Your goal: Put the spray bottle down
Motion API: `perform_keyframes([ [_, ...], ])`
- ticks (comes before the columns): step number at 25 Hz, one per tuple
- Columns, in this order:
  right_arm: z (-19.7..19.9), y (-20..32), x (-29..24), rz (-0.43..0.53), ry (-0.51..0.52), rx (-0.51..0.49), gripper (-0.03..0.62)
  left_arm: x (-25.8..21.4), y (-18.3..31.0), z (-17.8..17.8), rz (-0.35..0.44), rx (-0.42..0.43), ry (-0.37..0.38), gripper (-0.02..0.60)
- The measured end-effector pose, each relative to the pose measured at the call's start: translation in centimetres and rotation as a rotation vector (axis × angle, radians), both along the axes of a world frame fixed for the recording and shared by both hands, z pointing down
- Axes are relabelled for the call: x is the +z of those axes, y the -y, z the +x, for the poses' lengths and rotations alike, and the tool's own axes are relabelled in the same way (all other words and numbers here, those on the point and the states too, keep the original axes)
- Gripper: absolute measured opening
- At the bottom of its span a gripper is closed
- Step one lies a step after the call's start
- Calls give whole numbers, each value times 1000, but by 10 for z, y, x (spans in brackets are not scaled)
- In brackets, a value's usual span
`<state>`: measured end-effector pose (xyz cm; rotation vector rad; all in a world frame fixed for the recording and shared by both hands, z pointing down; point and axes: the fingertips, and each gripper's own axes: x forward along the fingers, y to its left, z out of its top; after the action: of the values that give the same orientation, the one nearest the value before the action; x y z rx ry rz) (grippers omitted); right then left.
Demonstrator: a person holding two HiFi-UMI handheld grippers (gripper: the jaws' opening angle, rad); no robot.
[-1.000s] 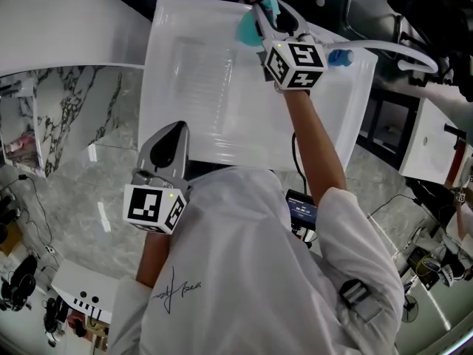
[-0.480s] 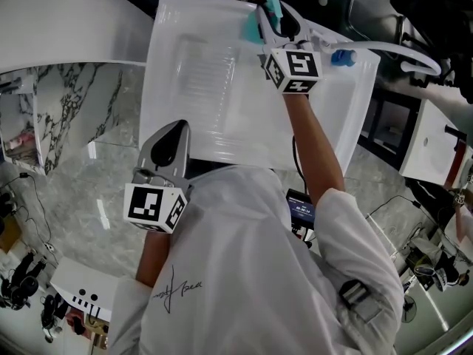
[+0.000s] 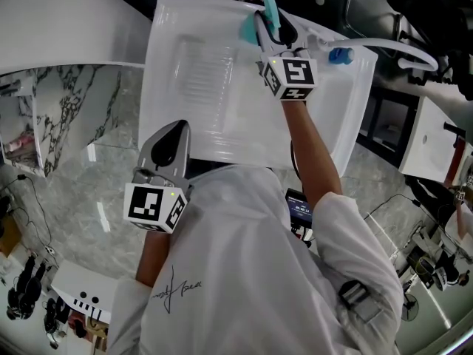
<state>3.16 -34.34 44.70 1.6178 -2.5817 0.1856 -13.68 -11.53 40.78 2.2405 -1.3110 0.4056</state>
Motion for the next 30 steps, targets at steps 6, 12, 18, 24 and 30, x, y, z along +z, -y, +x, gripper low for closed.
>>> perform_keyframes([
  [6,-4,-6,3,-10,-14,-4,135,-1,-2,-3,8,3,-3,54],
  [12,-3,-9,10,-35,-16,-3,135,-7,1,3,10,9,-17,54],
  [18,-4,-10,11,-40,-30,-6,135,-4,-2,2,12,2,-12,54],
  [24,-4,-12,13,-55,-27,2,138,-7,-3,0,15,-2,-19,54],
  [30,1,-14,19,-89,-12,10,166,-4,-6,-1,3,-13,-27,54],
])
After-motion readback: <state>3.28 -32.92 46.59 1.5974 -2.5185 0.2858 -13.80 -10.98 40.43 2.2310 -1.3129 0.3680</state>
